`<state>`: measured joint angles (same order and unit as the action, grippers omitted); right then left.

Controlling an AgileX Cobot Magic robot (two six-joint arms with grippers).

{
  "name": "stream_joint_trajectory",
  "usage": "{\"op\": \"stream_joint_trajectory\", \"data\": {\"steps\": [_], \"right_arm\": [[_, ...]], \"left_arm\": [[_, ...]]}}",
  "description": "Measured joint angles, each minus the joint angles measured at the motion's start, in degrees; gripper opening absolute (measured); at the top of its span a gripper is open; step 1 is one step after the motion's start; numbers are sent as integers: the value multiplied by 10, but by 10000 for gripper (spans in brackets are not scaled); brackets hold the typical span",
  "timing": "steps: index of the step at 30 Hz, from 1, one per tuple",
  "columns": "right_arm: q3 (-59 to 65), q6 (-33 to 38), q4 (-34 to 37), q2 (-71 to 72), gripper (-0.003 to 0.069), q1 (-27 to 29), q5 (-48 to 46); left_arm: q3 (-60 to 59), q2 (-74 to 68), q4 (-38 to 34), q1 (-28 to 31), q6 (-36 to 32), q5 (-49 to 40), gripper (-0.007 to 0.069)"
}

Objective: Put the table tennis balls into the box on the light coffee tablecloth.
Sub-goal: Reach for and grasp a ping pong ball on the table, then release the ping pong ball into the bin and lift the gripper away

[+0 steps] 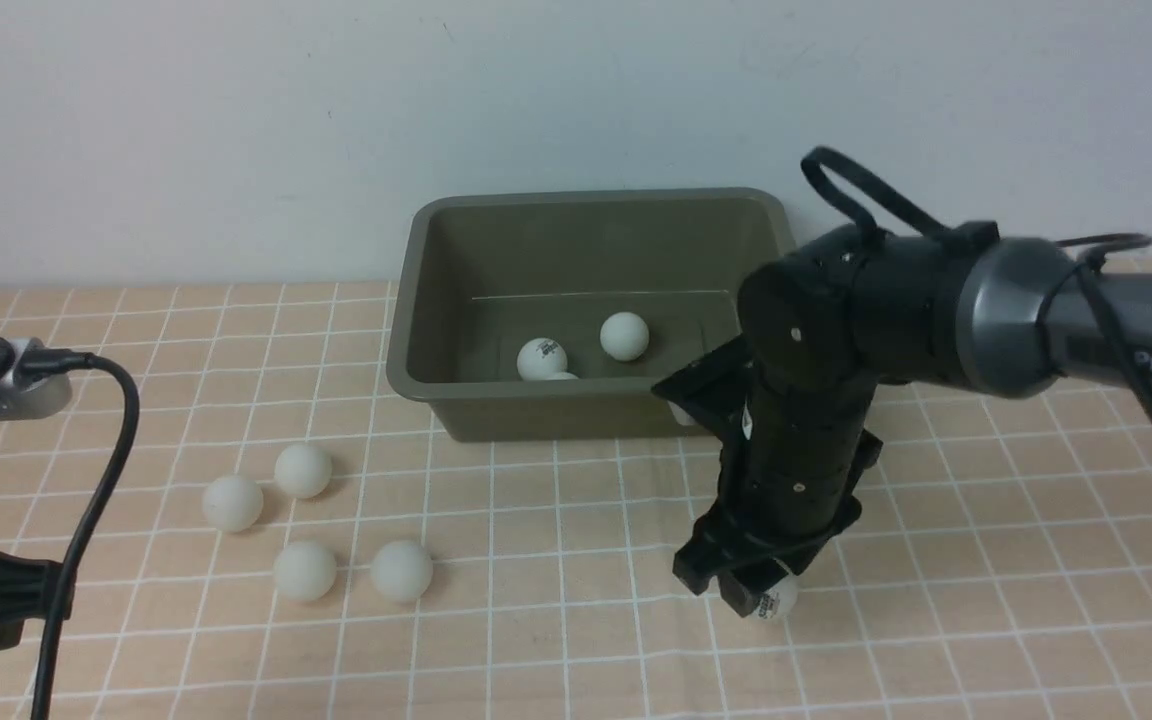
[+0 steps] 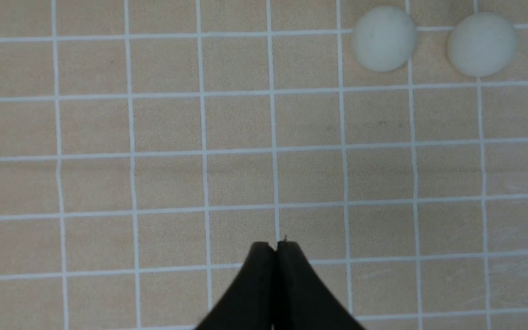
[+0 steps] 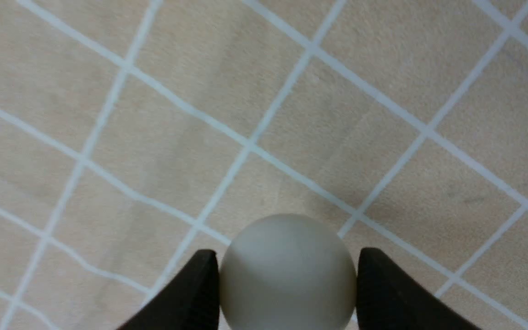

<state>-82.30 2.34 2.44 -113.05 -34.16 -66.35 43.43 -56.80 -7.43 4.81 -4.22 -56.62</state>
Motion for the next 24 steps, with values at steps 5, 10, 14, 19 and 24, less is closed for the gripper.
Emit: {"op": "stream_joint_trajectory", "data": {"steps": [5,10,14,19,24], "right_arm": [[-98,36,66,-1,354,0,-35],[-204,55,85,-1,354,0,-40],[-259,49,37,-1,354,1,-17],[-265,31,-7,-16,354,25,61],[-265,29,-9,-66,354,72,108]], "left_arm": [[0,0,0,0,0,0,-69],[0,0,0,0,0,0,-69],[0,0,0,0,0,0,-69],[0,0,0,0,0,0,-69],[0,0,0,0,0,0,-69]]}}
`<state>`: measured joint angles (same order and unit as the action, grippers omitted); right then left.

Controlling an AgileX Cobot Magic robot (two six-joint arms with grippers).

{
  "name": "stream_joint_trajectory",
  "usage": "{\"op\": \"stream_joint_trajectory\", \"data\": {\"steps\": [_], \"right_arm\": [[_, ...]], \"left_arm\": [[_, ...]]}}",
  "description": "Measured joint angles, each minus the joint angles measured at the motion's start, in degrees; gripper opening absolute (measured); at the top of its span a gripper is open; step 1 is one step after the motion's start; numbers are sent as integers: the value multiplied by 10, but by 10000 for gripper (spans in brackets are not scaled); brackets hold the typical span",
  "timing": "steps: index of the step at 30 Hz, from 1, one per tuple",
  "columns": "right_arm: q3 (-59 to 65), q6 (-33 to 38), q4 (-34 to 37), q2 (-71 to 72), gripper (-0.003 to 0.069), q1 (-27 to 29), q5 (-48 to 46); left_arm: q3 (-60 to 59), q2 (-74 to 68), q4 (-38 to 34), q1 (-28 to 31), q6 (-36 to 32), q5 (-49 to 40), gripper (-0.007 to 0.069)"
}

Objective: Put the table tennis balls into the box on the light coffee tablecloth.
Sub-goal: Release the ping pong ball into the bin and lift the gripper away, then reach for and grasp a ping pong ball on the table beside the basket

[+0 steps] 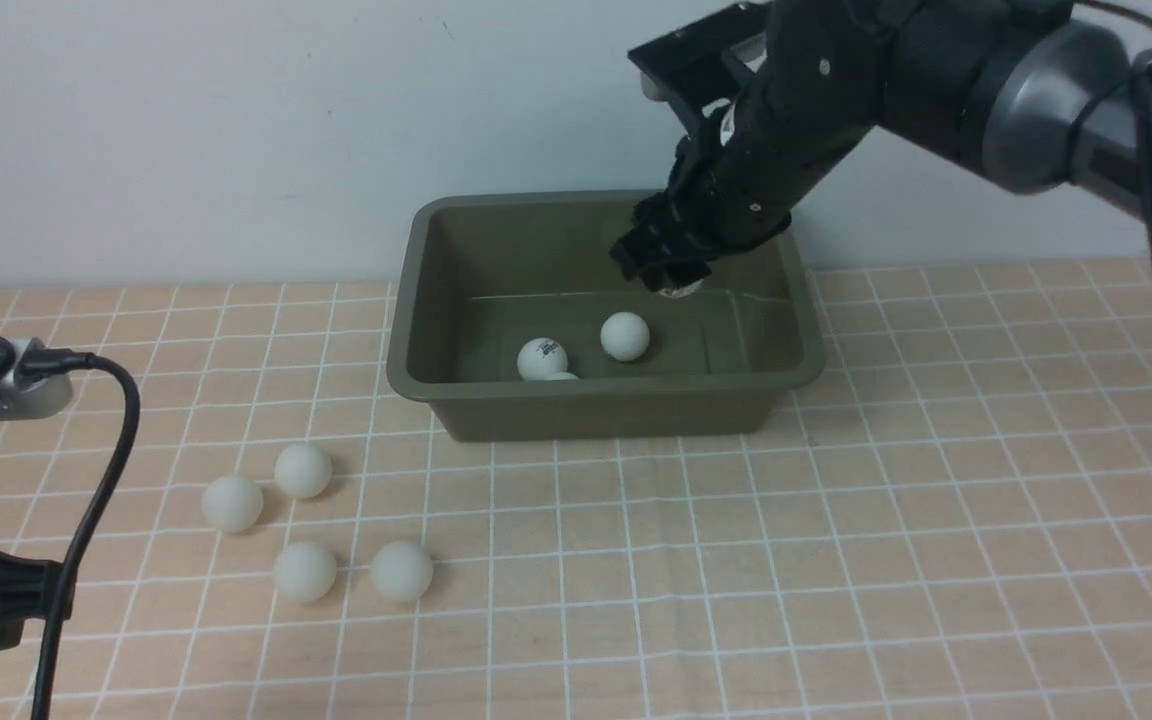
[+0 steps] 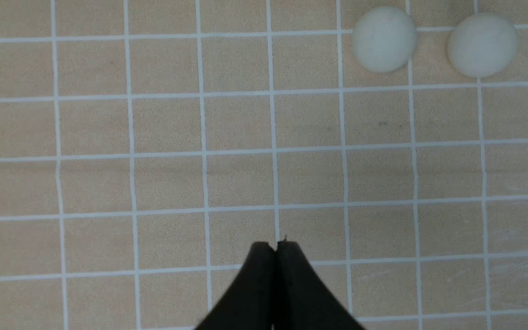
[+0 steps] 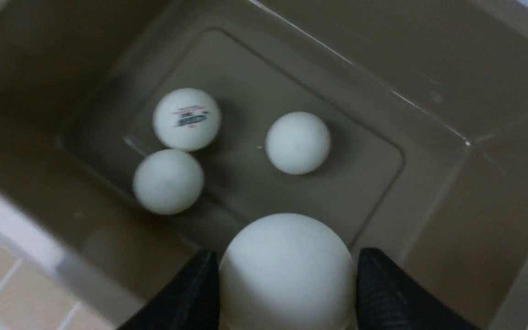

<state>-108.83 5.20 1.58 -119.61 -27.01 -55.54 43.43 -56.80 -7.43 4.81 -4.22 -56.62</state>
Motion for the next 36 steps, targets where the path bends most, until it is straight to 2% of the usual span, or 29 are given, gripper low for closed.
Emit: {"op": "stream_joint_trajectory", "data": {"steps": [3,9,17,21,24,26,28,29,30,31,33,36], "right_arm": [[0,5,16,-31,354,22,7],[0,25,30,-56,358,30,7],[-1,31,32,-57,456,30,9],[-24,31,26,-58,463,30,-6],[-75,31,8,-56,421,30,-46],[-123,31,-16,-49,351,30,-86],[-178,31,-45,-36,240,30,-134],[-182,31,-48,-33,229,30,-140],[-216,31,-65,-21,134,32,-154],[-234,30,-71,-8,69,37,-158],[-246,25,-71,16,15,49,-159],[-248,23,-64,57,-10,78,-167]], "left_arm": [[0,0,0,0,0,0,-69],[0,0,0,0,0,1,-69],[0,0,0,0,0,2,-69],[0,0,0,0,0,15,-69],[0,0,-3,0,-2,42,-69],[1,0,-13,0,-4,52,-69],[7,-2,-36,0,-14,60,-69],[8,-3,-43,0,-16,61,-69],[17,-9,-74,0,-39,64,-69],[23,-14,-97,0,-60,65,-69],[36,-27,-145,0,-111,63,-67],[54,-51,-224,0,-190,53,-61]]}}
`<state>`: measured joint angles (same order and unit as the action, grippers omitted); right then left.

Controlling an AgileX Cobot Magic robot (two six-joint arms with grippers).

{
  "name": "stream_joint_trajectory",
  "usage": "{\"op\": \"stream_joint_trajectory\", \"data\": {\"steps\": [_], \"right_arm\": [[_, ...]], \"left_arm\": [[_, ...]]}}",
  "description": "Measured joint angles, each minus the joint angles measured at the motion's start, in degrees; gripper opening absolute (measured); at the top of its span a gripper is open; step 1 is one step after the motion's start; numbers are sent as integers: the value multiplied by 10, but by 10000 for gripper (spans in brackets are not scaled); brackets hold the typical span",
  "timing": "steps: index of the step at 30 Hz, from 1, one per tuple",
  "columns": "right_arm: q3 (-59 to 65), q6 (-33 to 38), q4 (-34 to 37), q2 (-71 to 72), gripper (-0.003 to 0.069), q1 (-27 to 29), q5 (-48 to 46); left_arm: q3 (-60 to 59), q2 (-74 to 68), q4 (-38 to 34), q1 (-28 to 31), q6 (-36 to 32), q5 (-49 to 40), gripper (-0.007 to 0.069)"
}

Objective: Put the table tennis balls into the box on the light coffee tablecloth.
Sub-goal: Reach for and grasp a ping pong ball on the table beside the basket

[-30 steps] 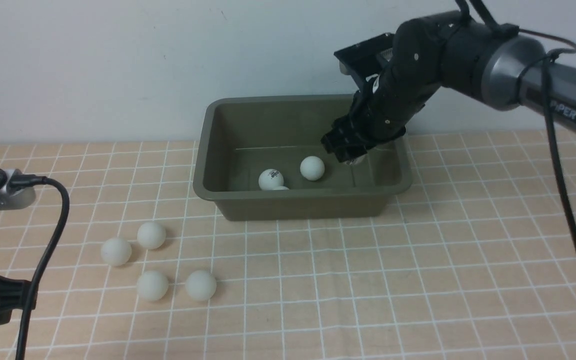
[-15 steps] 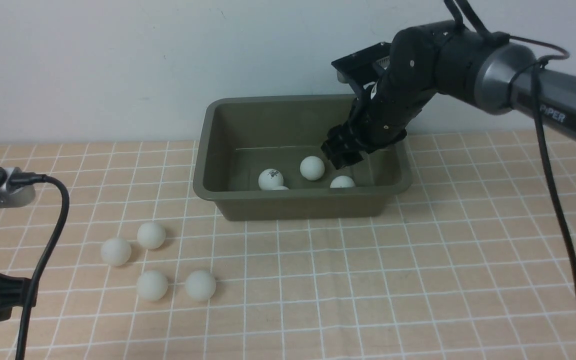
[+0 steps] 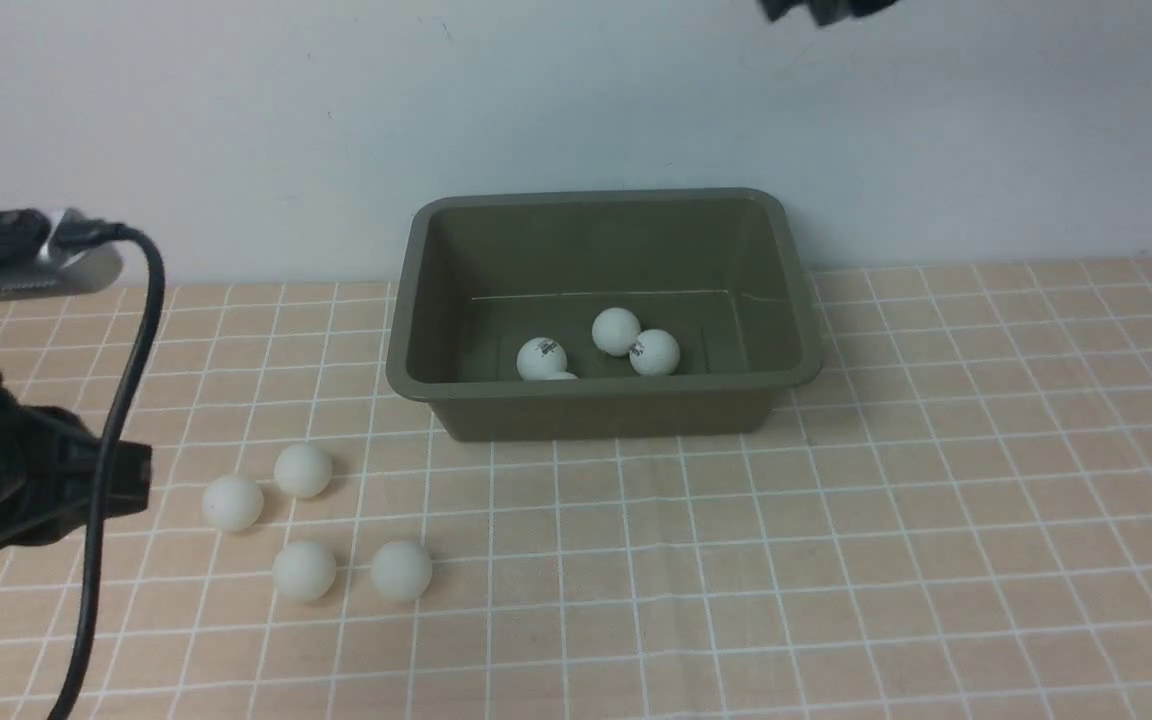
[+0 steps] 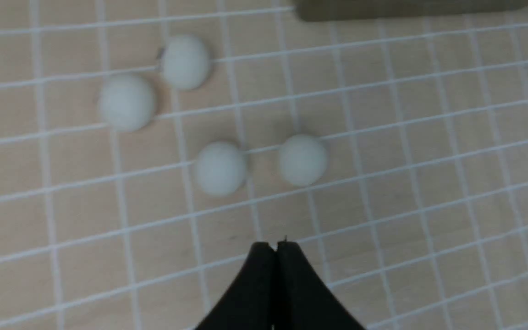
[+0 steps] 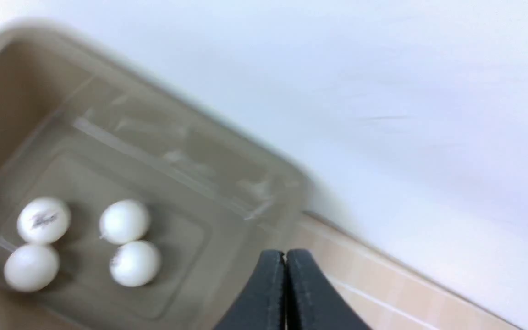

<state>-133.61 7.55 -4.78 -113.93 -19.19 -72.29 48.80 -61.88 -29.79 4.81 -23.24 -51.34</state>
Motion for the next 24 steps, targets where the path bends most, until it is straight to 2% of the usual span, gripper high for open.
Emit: {"op": "stream_joint_trajectory", "data": {"steps": [2,6,11,16,20,24], "right_arm": [[0,0,9,28,-16,27,-4],[0,-1,42,78,-17,75,-8],[46,12,81,142,-17,120,-9],[176,38,91,214,-17,143,-9],[256,45,87,258,-17,144,-9],[381,47,62,347,-17,145,17]], "left_arm": [[9,-19,-39,-3,-42,-14,-54],[15,-55,-42,-30,-58,-20,-50],[25,-106,63,-64,23,-5,-44],[82,-151,200,-64,143,11,-31],[116,-158,227,-64,167,14,1],[140,-159,215,-64,174,22,95]]}}
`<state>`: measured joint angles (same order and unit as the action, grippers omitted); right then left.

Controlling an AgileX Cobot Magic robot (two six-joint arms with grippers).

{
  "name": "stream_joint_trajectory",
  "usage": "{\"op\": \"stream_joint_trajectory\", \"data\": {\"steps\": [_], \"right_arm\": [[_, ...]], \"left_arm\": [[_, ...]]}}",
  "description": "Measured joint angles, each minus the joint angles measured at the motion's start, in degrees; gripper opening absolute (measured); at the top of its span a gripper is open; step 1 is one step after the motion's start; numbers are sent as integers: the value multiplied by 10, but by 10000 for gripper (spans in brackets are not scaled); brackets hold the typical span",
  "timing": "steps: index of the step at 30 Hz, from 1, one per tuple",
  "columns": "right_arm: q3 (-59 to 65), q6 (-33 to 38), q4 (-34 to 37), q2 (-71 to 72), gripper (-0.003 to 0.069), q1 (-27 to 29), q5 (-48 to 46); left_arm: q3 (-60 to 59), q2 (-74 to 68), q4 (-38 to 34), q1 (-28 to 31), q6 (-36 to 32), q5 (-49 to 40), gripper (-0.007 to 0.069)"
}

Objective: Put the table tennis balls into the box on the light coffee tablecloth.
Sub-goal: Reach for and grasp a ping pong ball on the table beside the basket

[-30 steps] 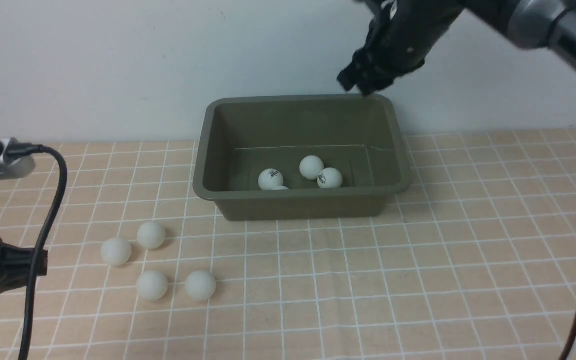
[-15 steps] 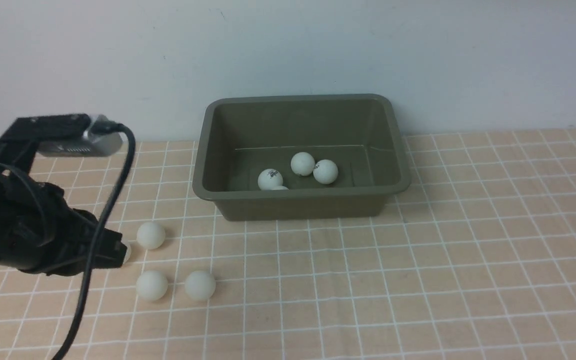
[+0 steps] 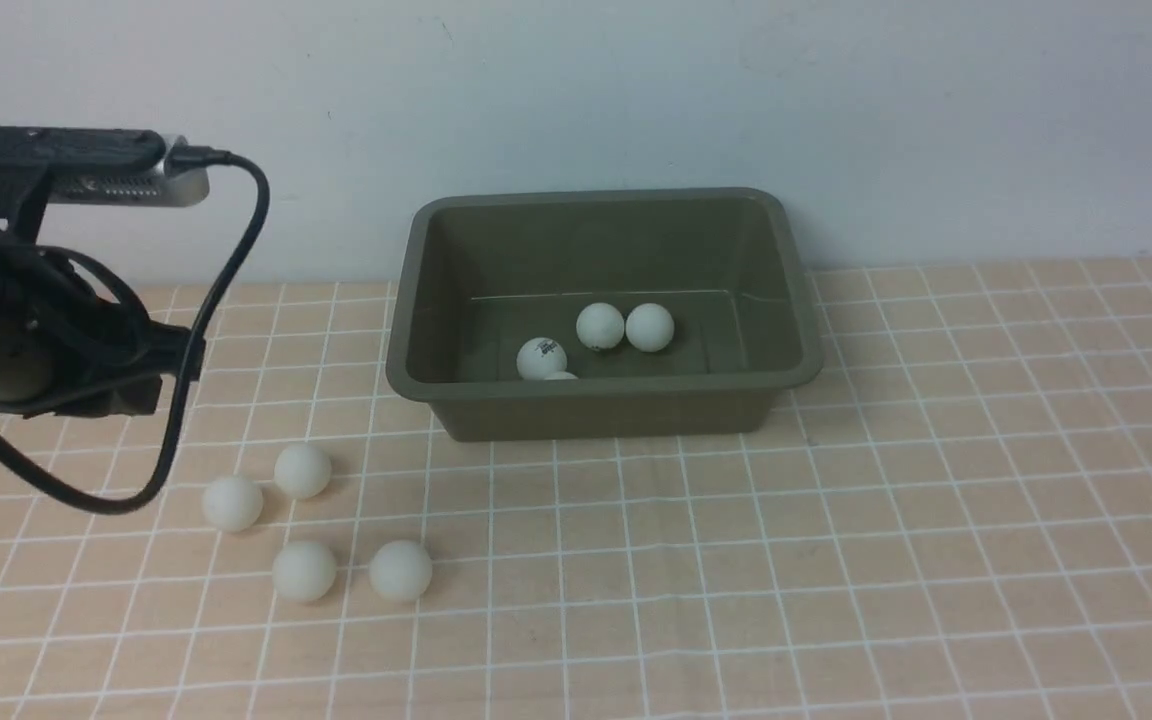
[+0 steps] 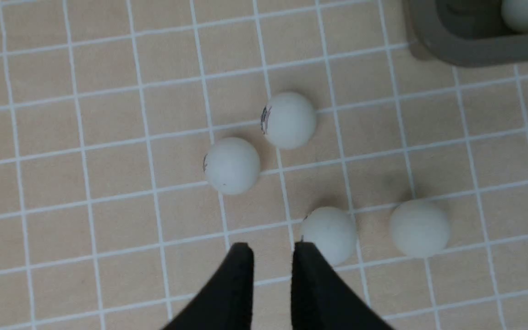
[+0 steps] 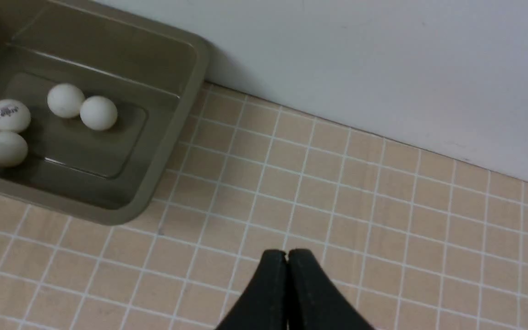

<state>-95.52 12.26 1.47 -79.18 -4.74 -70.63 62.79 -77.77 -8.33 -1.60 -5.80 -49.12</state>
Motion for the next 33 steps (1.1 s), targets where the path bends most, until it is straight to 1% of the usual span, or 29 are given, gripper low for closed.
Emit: {"op": "stream_joint_trajectory", "data": {"steps": [1,2,3,5,7,8,11,14,18,23,28,33], "right_arm": [[20,-1,-6,19,-17,0,9],[49,-2,-15,48,-17,1,17],[78,-3,-20,77,-17,1,27],[97,-4,-23,97,-17,1,33],[156,-6,-29,163,-17,2,52],[168,-6,-31,176,-17,2,56],[227,-17,-42,235,-17,2,61],[268,-34,-61,284,-17,2,48],[306,-63,-91,335,-17,2,12],[313,-91,-122,392,-17,3,-22],[313,-94,-124,433,-17,3,-27],[313,-94,-124,448,-17,3,-28]], "left_arm": [[0,0,-3,0,0,0,117],[0,-1,-5,0,0,-1,158],[0,-3,-5,0,0,-1,184],[0,-6,-4,0,1,0,218],[0,-21,-4,0,8,5,310],[0,-26,-4,0,12,6,331],[0,-62,-4,0,27,14,430],[1,-101,-4,0,31,19,482],[1,-148,-2,0,31,35,499],[1,-181,28,0,31,69,498],[1,-201,51,0,31,96,498],[16,-224,69,0,31,104,498]]}}
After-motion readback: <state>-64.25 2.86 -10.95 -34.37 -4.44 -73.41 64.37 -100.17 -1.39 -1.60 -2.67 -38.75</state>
